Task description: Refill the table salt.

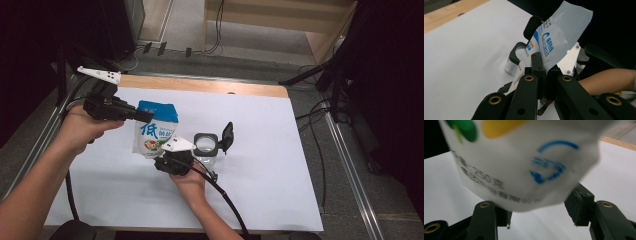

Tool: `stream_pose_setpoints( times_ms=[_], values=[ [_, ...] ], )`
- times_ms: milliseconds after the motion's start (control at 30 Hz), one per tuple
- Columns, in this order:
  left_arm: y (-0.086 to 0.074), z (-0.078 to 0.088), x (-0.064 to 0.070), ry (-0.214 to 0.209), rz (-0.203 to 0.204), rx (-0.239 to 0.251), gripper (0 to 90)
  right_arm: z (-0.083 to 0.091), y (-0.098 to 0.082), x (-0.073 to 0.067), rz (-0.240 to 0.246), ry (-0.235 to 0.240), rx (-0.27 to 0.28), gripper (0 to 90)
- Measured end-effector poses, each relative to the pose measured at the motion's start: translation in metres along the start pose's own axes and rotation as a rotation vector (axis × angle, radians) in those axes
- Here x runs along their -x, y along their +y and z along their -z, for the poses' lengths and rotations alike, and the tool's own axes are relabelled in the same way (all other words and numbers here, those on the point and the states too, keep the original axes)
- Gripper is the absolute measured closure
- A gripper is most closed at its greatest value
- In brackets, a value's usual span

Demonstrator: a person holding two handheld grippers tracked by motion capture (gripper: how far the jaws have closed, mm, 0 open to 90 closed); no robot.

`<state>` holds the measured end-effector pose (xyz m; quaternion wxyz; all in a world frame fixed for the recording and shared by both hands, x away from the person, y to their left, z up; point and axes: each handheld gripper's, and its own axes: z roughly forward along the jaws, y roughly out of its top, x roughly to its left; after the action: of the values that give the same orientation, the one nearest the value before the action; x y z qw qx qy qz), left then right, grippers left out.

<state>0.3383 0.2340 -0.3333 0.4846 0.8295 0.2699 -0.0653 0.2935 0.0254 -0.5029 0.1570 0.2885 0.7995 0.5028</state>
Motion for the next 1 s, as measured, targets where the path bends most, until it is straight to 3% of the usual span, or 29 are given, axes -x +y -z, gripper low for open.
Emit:
stream_pose_setpoints(
  times_ms=[33,167,267,467,533,633,767,867,900,933,1000],
  values=[
    [0.000,0.000,0.000,0.000,0.000,0.000,90.0,0.000,0.000,0.000,0.000,0.000,0.000,45.6],
    [0.004,-0.012,0.001,0.038,-0.010,-0.037,90.0,0.001,-0.003,-0.010,0.105,-0.012,-0.009,45.7],
    [0.006,-0.019,0.000,0.051,-0.010,-0.051,90.0,0.003,-0.003,-0.017,0.143,-0.019,-0.011,45.5],
    [0.009,-0.033,-0.004,0.042,-0.004,-0.058,90.0,0.002,-0.005,-0.014,0.075,0.041,-0.044,46.7],
    [0.009,-0.037,-0.003,0.068,-0.012,-0.064,89.9,0.002,-0.006,-0.013,0.056,0.054,-0.053,50.0],
    [0.009,-0.040,-0.004,0.056,-0.006,-0.066,89.8,0.004,-0.008,-0.009,-0.009,0.083,-0.059,54.4],
    [0.008,-0.046,-0.005,0.058,-0.004,-0.076,89.8,0.004,-0.011,-0.008,-0.004,0.089,-0.066,54.4],
    [0.009,-0.050,-0.004,0.060,-0.005,-0.088,90.0,0.005,-0.013,-0.009,0.013,0.067,-0.064,46.9],
    [0.010,-0.054,-0.004,0.054,-0.005,-0.099,90.0,0.006,-0.012,-0.013,0.068,0.017,-0.059,43.8],
    [0.010,-0.056,-0.003,0.052,-0.005,-0.099,90.0,0.007,-0.011,-0.016,0.100,0.002,-0.059,43.7],
    [0.011,-0.059,-0.002,0.048,-0.011,-0.097,90.0,0.008,-0.011,-0.017,0.079,0.049,-0.057,45.8]
  ],
)
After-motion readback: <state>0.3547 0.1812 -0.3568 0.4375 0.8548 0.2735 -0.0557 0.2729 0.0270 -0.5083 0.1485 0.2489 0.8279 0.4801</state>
